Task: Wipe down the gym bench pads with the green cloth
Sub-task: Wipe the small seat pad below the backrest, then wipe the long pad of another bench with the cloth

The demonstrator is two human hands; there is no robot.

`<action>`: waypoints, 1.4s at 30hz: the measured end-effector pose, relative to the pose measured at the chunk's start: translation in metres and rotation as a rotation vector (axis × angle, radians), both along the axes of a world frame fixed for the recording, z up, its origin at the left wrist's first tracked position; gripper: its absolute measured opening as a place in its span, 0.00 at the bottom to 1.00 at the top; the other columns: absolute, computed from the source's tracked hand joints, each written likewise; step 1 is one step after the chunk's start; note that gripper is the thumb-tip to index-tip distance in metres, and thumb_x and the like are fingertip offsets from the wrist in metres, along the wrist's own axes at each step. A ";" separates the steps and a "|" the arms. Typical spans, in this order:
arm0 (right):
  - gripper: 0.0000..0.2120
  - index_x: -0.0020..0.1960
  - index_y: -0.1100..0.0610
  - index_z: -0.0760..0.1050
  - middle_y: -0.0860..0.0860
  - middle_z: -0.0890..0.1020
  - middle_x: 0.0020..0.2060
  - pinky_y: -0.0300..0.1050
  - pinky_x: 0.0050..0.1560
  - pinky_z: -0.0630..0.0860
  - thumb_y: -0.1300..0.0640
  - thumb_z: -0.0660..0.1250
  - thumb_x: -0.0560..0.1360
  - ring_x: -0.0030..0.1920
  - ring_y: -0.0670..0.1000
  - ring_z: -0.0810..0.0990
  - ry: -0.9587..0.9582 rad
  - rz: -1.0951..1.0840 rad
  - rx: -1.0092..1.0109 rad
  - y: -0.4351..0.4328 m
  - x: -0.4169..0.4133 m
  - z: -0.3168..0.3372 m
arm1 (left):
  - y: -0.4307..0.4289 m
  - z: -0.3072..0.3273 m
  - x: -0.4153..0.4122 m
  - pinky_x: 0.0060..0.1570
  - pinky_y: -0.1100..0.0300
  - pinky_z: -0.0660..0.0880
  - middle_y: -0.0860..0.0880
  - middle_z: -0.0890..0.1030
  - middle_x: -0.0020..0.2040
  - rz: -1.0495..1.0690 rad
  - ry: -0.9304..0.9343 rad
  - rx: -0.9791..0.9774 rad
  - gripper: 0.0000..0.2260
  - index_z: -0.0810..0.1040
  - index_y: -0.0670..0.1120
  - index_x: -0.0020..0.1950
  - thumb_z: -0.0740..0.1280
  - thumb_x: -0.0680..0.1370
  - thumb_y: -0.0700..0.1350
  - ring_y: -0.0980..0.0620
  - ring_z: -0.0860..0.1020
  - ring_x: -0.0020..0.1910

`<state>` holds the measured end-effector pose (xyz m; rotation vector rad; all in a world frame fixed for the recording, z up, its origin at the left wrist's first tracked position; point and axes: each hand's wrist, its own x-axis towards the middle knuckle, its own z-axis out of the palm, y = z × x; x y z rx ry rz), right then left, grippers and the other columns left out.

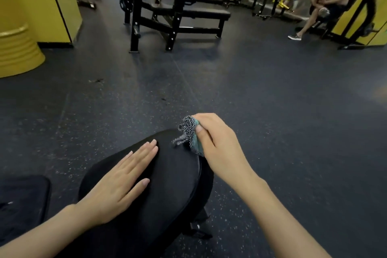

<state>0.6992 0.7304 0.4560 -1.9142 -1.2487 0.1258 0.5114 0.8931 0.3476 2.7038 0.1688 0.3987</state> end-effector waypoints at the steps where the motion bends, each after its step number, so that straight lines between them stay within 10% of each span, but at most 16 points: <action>1: 0.14 0.62 0.55 0.78 0.46 0.77 0.57 0.23 0.57 0.62 0.62 0.57 0.82 0.56 0.37 0.73 0.038 -0.003 -0.001 0.000 0.003 0.008 | -0.001 0.008 0.004 0.76 0.54 0.50 0.56 0.49 0.82 0.013 0.008 -0.015 0.27 0.48 0.53 0.82 0.50 0.84 0.55 0.54 0.51 0.80; 9: 0.14 0.63 0.53 0.78 0.43 0.78 0.50 0.26 0.52 0.66 0.61 0.56 0.83 0.52 0.38 0.75 0.188 0.018 0.000 -0.004 0.031 0.109 | -0.012 0.134 0.060 0.73 0.69 0.54 0.63 0.59 0.78 0.107 -0.125 -0.277 0.27 0.57 0.55 0.80 0.56 0.81 0.56 0.61 0.59 0.77; 18: 0.11 0.60 0.52 0.78 0.45 0.79 0.52 0.40 0.56 0.74 0.59 0.61 0.81 0.53 0.43 0.77 0.224 0.025 0.008 -0.007 0.064 0.223 | -0.050 0.292 0.126 0.61 0.62 0.73 0.59 0.80 0.59 0.071 -0.258 -0.653 0.18 0.75 0.55 0.64 0.63 0.76 0.59 0.55 0.78 0.62; 33: 0.10 0.45 0.54 0.73 0.50 0.80 0.44 0.44 0.49 0.74 0.56 0.74 0.72 0.47 0.49 0.77 0.216 -0.078 0.045 -0.063 0.130 0.413 | -0.082 0.484 0.205 0.51 0.65 0.78 0.57 0.85 0.50 -0.021 -0.262 -0.693 0.10 0.80 0.51 0.56 0.70 0.77 0.40 0.59 0.83 0.49; 42: 0.12 0.38 0.54 0.72 0.51 0.82 0.41 0.50 0.50 0.75 0.55 0.76 0.71 0.45 0.50 0.79 0.210 -0.153 0.028 -0.082 0.140 0.455 | -0.071 0.534 0.222 0.42 0.60 0.74 0.50 0.83 0.43 -0.098 -0.205 -0.646 0.02 0.82 0.51 0.49 0.71 0.78 0.47 0.59 0.78 0.39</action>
